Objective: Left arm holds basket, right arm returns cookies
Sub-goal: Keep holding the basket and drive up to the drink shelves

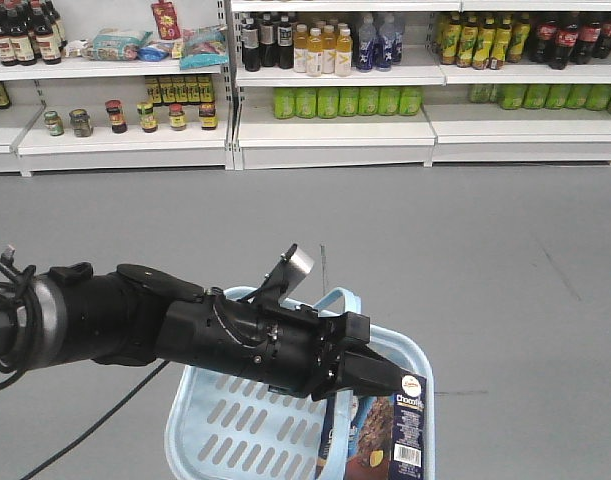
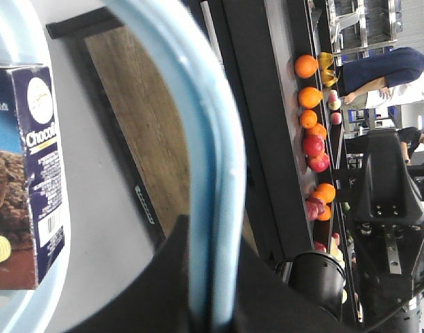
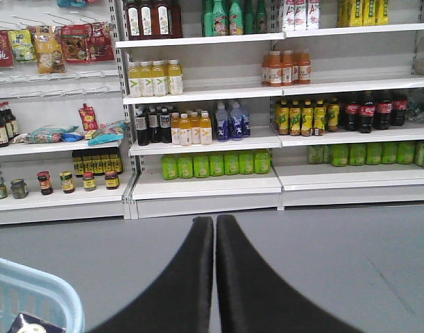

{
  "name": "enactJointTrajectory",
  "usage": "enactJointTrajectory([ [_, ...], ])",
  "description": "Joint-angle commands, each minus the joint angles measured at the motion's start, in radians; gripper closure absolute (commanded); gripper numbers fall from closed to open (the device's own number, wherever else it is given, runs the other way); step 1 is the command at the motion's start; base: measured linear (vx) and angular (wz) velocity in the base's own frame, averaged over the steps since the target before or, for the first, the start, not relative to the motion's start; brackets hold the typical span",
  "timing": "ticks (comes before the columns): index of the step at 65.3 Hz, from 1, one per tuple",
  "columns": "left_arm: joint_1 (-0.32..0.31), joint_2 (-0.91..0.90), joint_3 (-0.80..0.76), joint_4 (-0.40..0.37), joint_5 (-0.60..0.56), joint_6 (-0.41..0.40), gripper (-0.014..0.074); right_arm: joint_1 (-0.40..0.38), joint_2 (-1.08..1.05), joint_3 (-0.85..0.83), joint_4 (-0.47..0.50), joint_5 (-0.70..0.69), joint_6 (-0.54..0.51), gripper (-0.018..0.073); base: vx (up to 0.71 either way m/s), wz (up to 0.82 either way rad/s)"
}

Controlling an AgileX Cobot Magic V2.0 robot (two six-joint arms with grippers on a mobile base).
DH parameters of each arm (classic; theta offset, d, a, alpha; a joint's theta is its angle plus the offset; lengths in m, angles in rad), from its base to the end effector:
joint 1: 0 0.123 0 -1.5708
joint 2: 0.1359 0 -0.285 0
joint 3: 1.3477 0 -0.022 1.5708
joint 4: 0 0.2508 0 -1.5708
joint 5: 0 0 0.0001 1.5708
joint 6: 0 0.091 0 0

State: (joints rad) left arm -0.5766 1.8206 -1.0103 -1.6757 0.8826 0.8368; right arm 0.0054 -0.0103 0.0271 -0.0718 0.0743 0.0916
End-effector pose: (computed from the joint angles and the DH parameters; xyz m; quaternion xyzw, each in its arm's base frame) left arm 0.2619 -0.2538 0.2049 0.0678 0.8217 -0.5625 0.0618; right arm 0.0569 -0.0002 0.1979 0.0070 0.7084 0.0071 0.7058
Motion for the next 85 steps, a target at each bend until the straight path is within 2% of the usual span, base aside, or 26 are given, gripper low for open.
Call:
enactJointTrajectory([
  [1,0.000,-0.052,-0.028,-0.100,0.063,0.005,0.0603,-0.004,-0.012,0.004,-0.009,-0.074,0.000,0.0567,0.32,0.00],
  [85,0.000,-0.052,-0.028,-0.100,0.063,0.005,0.0603,-0.004,-0.012,0.004,-0.009,-0.074,0.000,0.0567,0.33,0.00],
])
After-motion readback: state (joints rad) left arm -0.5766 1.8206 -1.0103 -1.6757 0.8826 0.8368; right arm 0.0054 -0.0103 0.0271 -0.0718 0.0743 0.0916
